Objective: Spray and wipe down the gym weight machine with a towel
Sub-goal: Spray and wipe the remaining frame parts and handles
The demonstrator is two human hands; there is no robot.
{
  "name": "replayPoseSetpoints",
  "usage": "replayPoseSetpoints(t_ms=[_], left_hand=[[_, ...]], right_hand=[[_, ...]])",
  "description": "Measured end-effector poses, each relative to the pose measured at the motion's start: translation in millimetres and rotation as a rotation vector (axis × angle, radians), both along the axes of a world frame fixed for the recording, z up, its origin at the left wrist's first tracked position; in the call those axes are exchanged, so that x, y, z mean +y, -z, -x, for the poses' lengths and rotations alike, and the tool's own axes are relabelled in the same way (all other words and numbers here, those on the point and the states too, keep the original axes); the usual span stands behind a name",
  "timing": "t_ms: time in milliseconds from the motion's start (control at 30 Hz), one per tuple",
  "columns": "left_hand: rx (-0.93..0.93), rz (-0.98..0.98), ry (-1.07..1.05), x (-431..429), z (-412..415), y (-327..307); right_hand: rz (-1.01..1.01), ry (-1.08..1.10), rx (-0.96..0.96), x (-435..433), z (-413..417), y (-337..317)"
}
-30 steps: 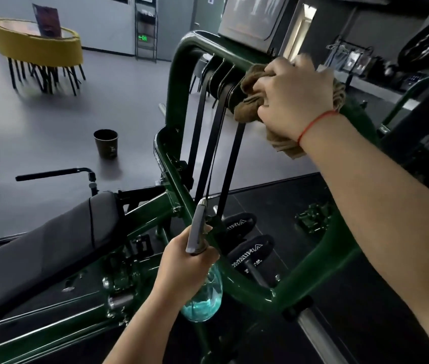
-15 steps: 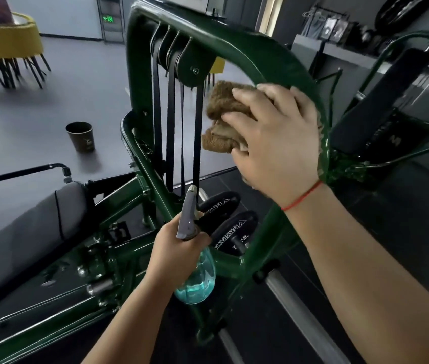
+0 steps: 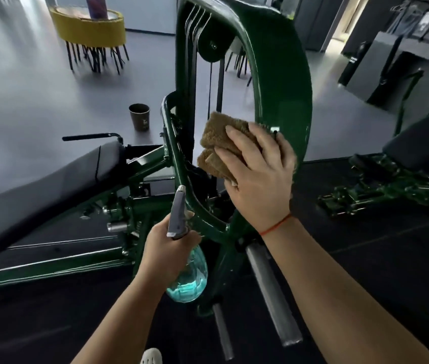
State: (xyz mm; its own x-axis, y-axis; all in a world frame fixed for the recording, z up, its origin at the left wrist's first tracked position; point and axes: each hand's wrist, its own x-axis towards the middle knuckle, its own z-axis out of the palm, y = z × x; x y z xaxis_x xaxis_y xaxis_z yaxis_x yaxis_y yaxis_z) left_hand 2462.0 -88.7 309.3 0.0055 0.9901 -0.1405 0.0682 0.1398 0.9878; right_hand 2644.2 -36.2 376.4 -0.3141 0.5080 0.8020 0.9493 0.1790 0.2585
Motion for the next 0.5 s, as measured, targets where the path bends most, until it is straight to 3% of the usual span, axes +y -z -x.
replayPoseSetpoints(t_ms=[333, 500], left_hand=[[0.073, 0.129, -0.178, -86, -5, 40], [0.131, 0.175, -0.144, -102, 5, 64]], right_hand=[[0.212, -0.063, -0.058, -27, -11, 80], [0.360, -0.035, -0.033, -28, -1, 112]])
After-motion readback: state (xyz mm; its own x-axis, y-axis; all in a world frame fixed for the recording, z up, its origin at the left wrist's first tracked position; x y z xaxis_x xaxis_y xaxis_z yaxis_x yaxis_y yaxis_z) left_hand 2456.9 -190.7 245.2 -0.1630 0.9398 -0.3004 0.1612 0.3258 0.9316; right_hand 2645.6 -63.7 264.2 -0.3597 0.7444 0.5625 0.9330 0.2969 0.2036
